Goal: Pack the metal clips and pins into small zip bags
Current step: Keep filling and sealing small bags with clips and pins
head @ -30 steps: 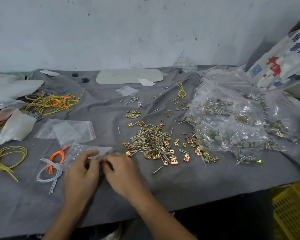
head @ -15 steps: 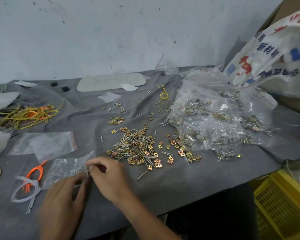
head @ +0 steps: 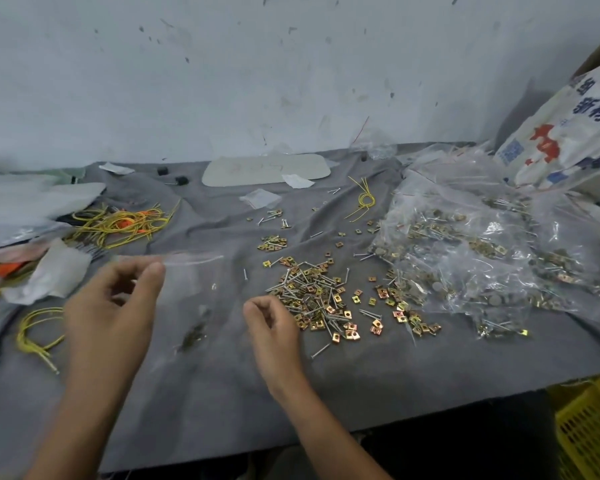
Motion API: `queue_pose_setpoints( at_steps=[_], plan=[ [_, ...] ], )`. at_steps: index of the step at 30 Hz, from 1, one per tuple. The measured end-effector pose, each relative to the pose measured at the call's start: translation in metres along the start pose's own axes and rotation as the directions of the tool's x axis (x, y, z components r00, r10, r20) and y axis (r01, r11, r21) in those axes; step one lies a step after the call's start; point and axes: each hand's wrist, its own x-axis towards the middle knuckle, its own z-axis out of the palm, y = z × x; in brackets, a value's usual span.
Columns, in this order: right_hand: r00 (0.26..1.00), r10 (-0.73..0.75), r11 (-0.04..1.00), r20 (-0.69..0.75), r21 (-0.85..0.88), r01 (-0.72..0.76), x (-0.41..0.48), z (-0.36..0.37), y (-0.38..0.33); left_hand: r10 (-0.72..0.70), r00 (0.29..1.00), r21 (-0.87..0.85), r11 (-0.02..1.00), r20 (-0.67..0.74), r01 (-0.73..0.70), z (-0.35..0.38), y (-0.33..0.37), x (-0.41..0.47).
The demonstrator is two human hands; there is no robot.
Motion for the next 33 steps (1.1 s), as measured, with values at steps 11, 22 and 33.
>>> queue_pose_setpoints(
  at_steps=[11,22,33],
  plan=[
    [0.991,0.121,0.988,0.055,0.094,-0.126,0.006,-0.005,-0.008,0.009,0.998,-0.184,0.983,0.064,0.003,-0.003,0.046,-0.006],
    [0.851,-0.254,0.903,0.460,-0.204,0.379,0.010,-0.040,-0.147,0.023,0.976,-0.264,0.964,0.215,0.035,0.010,0.049,-0.040],
    [0.743,-0.278,0.697,0.608,-0.405,0.592,0.009,-0.035,-0.176,0.020,0.975,-0.312,0.949,0.222,0.051,0.014,0.064,-0.037]
  ],
)
